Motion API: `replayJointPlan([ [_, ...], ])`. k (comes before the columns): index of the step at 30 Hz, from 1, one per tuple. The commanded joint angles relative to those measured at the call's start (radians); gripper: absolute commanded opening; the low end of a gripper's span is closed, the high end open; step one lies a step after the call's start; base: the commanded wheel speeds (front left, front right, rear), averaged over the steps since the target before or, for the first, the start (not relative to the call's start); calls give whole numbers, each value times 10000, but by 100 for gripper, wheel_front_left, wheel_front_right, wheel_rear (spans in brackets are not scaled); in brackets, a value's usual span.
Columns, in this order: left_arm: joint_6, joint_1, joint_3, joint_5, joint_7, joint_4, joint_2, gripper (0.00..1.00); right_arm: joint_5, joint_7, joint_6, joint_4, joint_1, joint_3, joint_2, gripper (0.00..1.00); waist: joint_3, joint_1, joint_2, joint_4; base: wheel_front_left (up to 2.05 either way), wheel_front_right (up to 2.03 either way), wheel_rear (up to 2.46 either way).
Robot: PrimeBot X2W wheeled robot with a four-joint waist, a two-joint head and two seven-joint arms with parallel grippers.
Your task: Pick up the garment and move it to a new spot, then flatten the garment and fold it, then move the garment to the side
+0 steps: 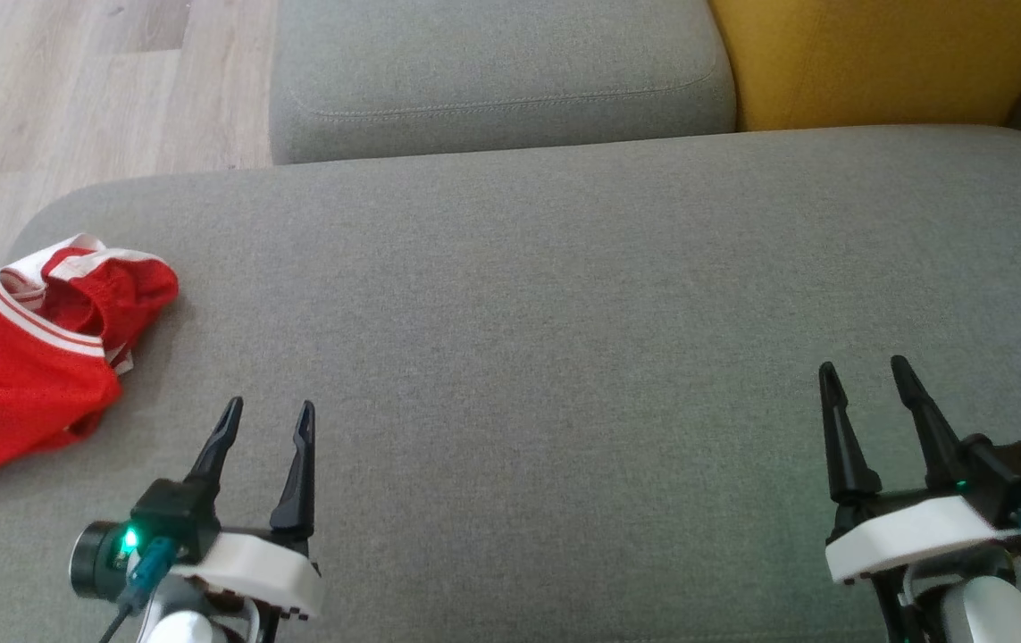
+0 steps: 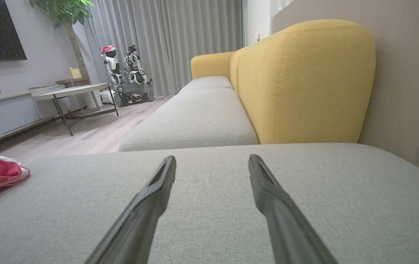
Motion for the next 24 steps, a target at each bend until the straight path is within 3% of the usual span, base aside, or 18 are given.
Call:
replayJointPlan([
  [1, 37, -362, 372, -20, -122, -260, 54, 100, 50, -180, -7, -341, -121, 158, -58, 100, 1, 0, 0, 1, 0, 0, 0],
  [24, -85, -428, 560, -270, -122, 51, -107, 100, 496, -114, -7, -163, -181, 103, -27, 100, 45, 0, 0, 8, 0, 0, 0],
])
